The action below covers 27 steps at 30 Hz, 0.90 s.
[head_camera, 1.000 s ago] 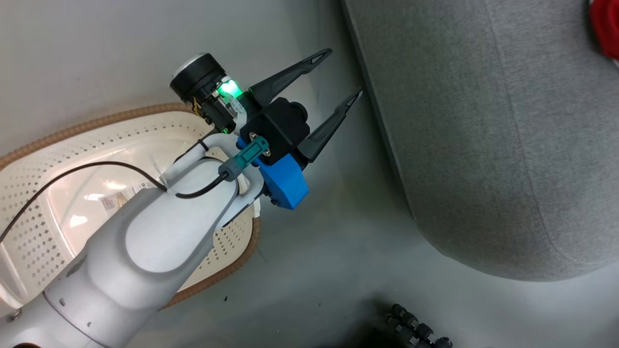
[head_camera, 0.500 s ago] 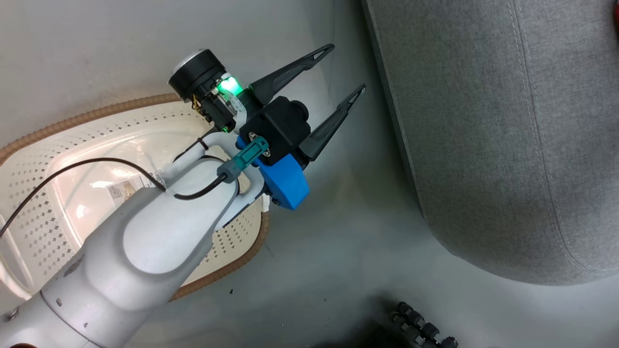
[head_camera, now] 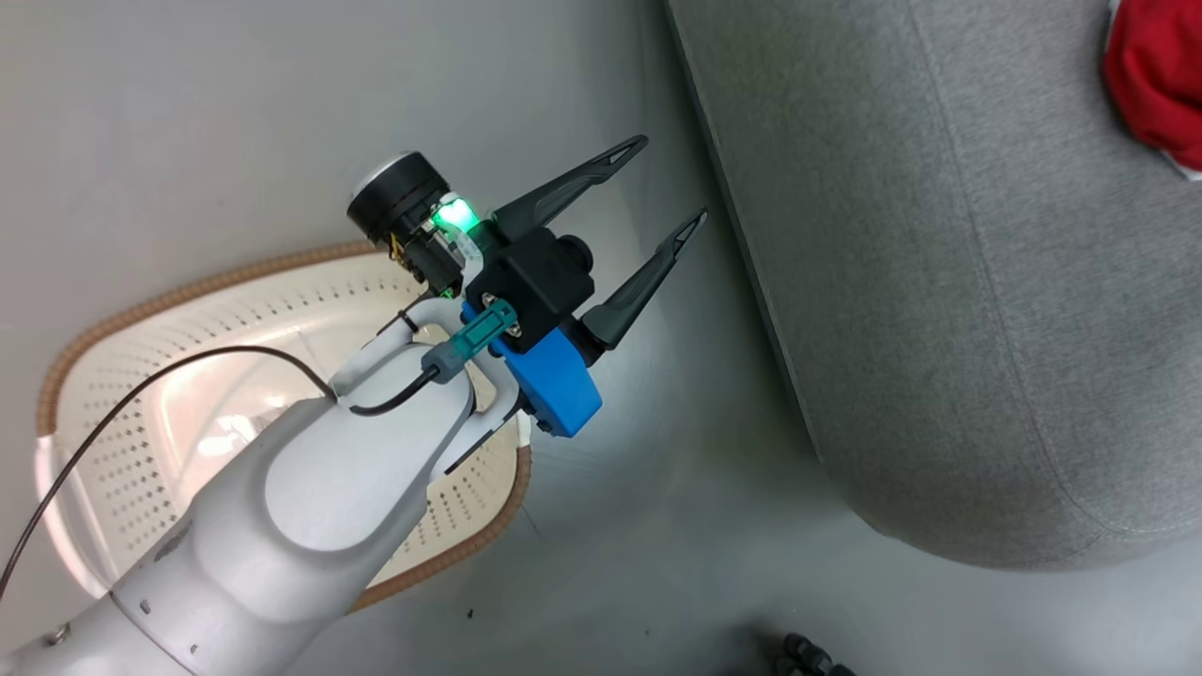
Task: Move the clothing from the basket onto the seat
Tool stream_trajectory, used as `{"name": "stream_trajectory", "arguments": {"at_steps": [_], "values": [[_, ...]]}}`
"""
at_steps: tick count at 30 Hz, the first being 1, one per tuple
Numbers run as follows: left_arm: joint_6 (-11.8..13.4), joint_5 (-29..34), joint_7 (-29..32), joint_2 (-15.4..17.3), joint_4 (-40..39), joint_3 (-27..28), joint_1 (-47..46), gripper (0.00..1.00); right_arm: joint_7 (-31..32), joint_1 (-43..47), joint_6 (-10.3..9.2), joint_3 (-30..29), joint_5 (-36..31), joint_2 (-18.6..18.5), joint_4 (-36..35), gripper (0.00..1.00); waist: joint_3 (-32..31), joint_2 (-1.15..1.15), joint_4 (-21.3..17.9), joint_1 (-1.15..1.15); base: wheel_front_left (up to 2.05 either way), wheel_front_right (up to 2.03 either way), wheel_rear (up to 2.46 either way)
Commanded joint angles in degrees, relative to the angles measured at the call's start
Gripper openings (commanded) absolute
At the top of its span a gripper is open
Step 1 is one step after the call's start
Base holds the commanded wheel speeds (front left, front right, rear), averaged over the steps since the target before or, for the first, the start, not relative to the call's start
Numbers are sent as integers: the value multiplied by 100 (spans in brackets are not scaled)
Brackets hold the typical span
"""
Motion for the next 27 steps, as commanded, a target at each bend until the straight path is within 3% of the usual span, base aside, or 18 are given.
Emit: {"name": "stream_trajectory", "arguments": {"at_steps": [1,14,21,27], "values": [[32,-51,-70,-15,48,35,102,100,1,148,-6,42,18,10,-102,100,-285,0,75,0,0,0,0],[402,-517,-423,-154,346,705,762,100,2,1217,-5,912,-8,241,-1266,100,-1624,0,555,0,0,0,0],[619,-533,-421,-140,-87,1669,1426,100,1,1648,-5,1494,-23,465,-1614,100,-2178,0,960,0,0,0,0],[648,-409,-419,-199,-293,2509,2209,100,1,2008,-5,1972,69,686,-1635,100,-2667,0,1350,0,0,0,0]]}}
